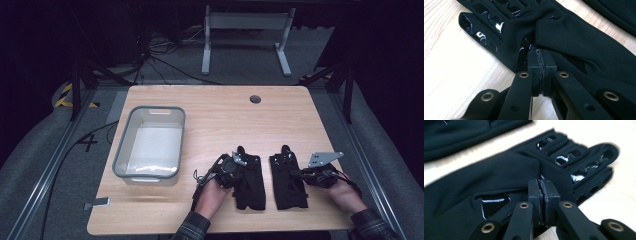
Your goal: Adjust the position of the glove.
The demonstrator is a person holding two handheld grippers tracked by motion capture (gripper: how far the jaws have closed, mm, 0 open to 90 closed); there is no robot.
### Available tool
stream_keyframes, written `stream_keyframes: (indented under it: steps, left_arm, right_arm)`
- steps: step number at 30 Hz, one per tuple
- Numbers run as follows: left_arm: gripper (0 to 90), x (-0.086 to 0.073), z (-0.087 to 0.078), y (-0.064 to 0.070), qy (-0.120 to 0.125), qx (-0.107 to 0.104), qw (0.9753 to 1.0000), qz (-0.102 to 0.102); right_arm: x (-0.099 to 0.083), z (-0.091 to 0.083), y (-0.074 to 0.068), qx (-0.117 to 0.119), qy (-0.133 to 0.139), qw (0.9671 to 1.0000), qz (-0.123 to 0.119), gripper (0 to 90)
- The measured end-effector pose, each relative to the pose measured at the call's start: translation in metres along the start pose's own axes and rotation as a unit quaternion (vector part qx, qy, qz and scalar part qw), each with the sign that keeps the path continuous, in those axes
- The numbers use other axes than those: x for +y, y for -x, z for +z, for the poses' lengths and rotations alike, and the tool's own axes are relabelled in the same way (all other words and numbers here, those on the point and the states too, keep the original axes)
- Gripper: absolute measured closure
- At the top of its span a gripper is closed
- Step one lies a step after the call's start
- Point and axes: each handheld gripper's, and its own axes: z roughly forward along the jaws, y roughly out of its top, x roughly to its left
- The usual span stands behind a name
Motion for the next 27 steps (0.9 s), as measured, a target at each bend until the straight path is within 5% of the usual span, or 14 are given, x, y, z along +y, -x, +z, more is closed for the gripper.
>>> stream_keyframes:
  steps: [18, 23, 27]
  left_arm:
    - [88.4, 0.000, -0.002, 0.000, 0.007, 0.003, 1.0000, -0.005]
    - [81.9, -0.001, -0.016, 0.000, 0.029, 0.009, 0.9994, -0.016]
    - [71.5, -0.009, -0.017, -0.002, 0.021, 0.006, 0.9992, -0.033]
  right_arm:
    - [0.018, 0.017, -0.013, 0.024, 0.000, 0.9995, -0.022, 89.6]
    - [0.016, 0.010, -0.013, 0.025, 0.014, 0.9994, -0.019, 89.6]
    - [0.012, 0.003, -0.017, 0.028, 0.019, 0.9993, -0.015, 89.6]
